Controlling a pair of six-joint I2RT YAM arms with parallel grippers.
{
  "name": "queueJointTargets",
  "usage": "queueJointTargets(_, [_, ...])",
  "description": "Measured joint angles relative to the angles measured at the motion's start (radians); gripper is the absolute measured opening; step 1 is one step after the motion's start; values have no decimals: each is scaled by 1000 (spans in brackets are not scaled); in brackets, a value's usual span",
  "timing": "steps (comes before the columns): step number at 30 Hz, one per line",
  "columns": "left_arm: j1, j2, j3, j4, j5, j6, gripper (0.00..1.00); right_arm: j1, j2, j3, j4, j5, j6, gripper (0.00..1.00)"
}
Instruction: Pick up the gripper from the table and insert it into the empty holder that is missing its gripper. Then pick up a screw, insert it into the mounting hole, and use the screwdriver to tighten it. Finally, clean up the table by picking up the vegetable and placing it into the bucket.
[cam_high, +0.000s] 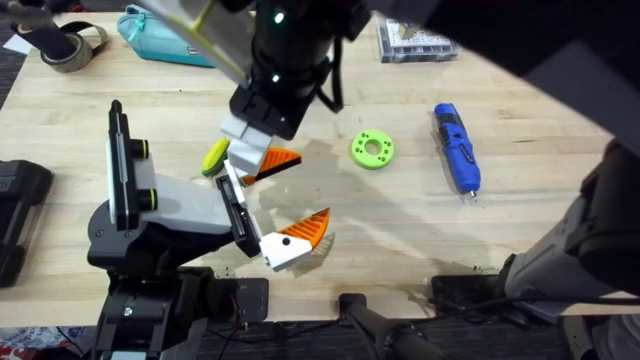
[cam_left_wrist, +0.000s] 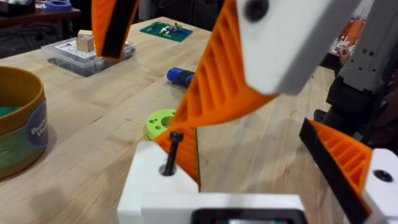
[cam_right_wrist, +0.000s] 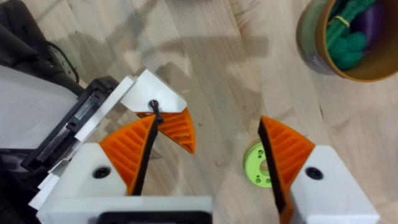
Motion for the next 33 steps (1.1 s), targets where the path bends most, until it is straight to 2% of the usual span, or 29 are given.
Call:
queueJointTargets(16, [0,0,0,0,0,0,987,-3,0,0,-6,-120,-5,982])
queueJointTargets(26, [0,0,0,0,0,0,987,-3,-121,-3,-10,-132,-4,982])
queueJointTargets(33, [0,0,0,0,0,0,987,-3,-127,-18,-2,-169,-4,982])
